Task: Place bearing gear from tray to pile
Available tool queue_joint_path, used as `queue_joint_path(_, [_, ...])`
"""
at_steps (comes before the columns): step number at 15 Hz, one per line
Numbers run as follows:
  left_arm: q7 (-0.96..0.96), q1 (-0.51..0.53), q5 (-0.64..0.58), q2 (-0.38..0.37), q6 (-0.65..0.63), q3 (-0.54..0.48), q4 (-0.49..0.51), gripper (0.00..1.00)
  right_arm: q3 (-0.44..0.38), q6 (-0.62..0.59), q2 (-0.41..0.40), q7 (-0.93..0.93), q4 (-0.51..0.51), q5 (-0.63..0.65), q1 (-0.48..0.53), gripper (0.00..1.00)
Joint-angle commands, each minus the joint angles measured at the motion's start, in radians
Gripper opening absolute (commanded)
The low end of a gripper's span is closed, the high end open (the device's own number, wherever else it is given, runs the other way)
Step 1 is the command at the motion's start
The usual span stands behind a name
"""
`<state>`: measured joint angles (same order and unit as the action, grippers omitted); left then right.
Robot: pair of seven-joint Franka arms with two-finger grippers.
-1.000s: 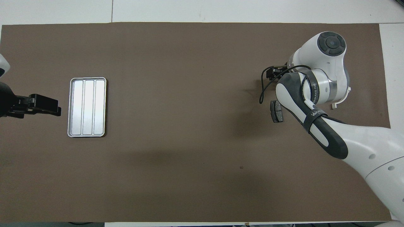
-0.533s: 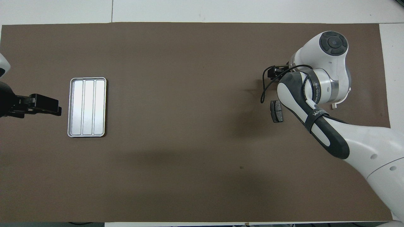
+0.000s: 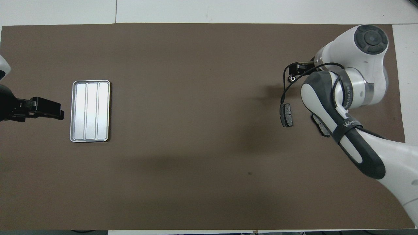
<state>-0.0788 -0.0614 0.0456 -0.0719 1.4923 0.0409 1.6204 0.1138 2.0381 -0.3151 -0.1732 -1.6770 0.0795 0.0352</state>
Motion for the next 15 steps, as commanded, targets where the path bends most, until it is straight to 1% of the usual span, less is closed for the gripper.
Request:
queue_joint_path(1, [-0.004,-0.012,0.016,-0.016,0.009,-0.010,0.012,1.00,0.007,-0.186,0.233,0.058,-0.073,-0.050,0.015,1.00])
queue_joint_path(3, [-0.004,-0.012,0.016,-0.016,0.009,-0.010,0.012,1.00,0.007,-0.353,0.359,0.057,-0.066,-0.053,0.015,1.00])
queue_joint_path(4, [-0.004,-0.012,0.016,-0.014,0.009,-0.010,0.010,1.00,0.006,-0.405,0.402,0.057,-0.063,-0.053,0.015,1.00])
queue_joint_path(6, [-0.004,-0.012,0.016,-0.014,0.009,-0.010,0.010,1.00,0.007,-0.505,0.453,0.057,-0.037,-0.058,0.014,1.00])
queue_joint_path(7, [-0.004,-0.012,0.014,-0.014,0.009,-0.010,0.009,1.00,0.006,-0.536,0.467,0.055,-0.024,-0.064,0.014,1.00])
queue_joint_path(10, [-0.006,-0.012,0.016,-0.014,0.009,-0.009,0.010,1.00,0.006,-0.598,0.468,0.054,0.002,-0.066,0.009,1.00])
queue_joint_path(13, [-0.007,-0.012,0.016,-0.014,0.023,-0.009,0.010,1.00,0.004,-0.605,0.468,0.046,0.000,-0.096,0.008,1.00])
queue_joint_path(15, [-0.007,-0.012,0.016,-0.014,0.023,-0.009,0.012,1.00,-0.003,-0.589,0.467,0.028,0.002,-0.103,0.003,1.00])
